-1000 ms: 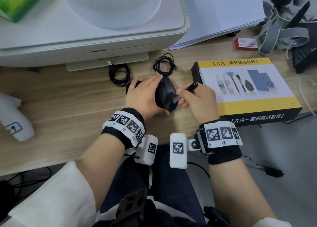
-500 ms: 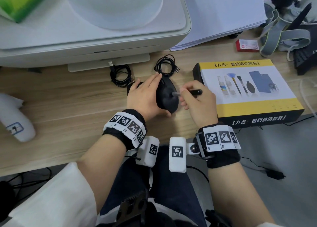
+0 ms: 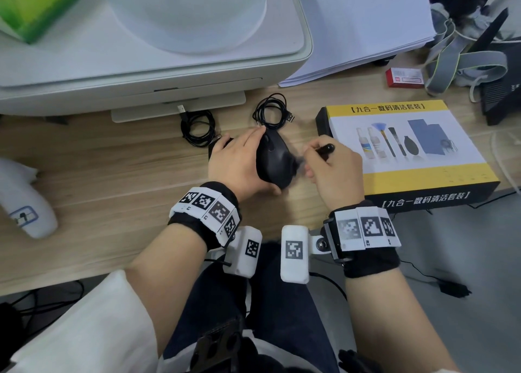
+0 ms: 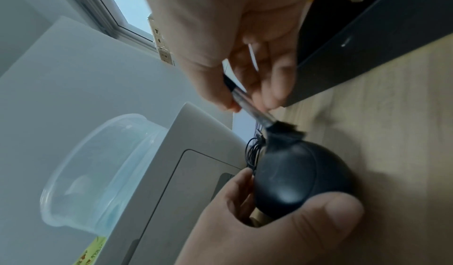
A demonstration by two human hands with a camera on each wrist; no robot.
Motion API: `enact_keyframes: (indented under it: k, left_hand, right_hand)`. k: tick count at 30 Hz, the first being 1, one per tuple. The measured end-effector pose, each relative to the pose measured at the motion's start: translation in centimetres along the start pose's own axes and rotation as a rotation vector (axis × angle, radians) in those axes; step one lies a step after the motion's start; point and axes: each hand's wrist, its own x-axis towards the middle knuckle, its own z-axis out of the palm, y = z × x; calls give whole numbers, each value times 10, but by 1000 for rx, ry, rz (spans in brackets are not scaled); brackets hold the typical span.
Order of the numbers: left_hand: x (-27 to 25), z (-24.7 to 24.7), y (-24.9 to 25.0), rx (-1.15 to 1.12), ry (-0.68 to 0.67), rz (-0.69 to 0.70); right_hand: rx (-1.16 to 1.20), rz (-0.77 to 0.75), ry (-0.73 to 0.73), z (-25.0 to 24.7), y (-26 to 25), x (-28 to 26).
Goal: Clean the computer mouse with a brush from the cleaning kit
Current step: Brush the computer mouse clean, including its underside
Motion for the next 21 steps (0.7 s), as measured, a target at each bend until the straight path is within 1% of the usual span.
enact_keyframes:
  k: [1, 3, 7, 9, 11, 12, 13, 15, 17, 19, 21]
  left_hand:
    - [0, 0, 0, 3, -2, 0]
    - [0, 0, 0, 6, -6, -1]
    - [0, 0, 0, 3, 6, 1]
    - [0, 1, 0, 4, 3, 2]
    - [0, 1, 0, 3, 3, -2]
    - [1, 1, 0, 2, 2, -4]
    - [1, 1, -1, 1, 3, -5]
    - [1, 2, -1, -1, 13, -4]
    - [1, 2, -1, -1, 15, 1]
    - [0, 1, 0, 4, 1, 0]
    - [0, 0, 0, 8, -2, -4]
  right_hand:
    - [23, -23, 28, 0, 0, -1]
    - [51, -24, 17, 0, -1, -1]
    - [-19, 50, -120, -3, 1, 3]
    - [-44, 10, -79, -2, 2, 1]
    - [-15, -28, -24, -1, 0, -1]
    - [4, -23, -18, -1, -1, -1]
    - [28, -7, -25, -1, -1, 0]
    - [43, 32, -86, -1, -3, 1]
    - [-17, 40, -123, 0, -4, 1]
    - [-57, 9, -58, 1, -4, 0]
    - [-10, -25, 7, 2, -5, 1]
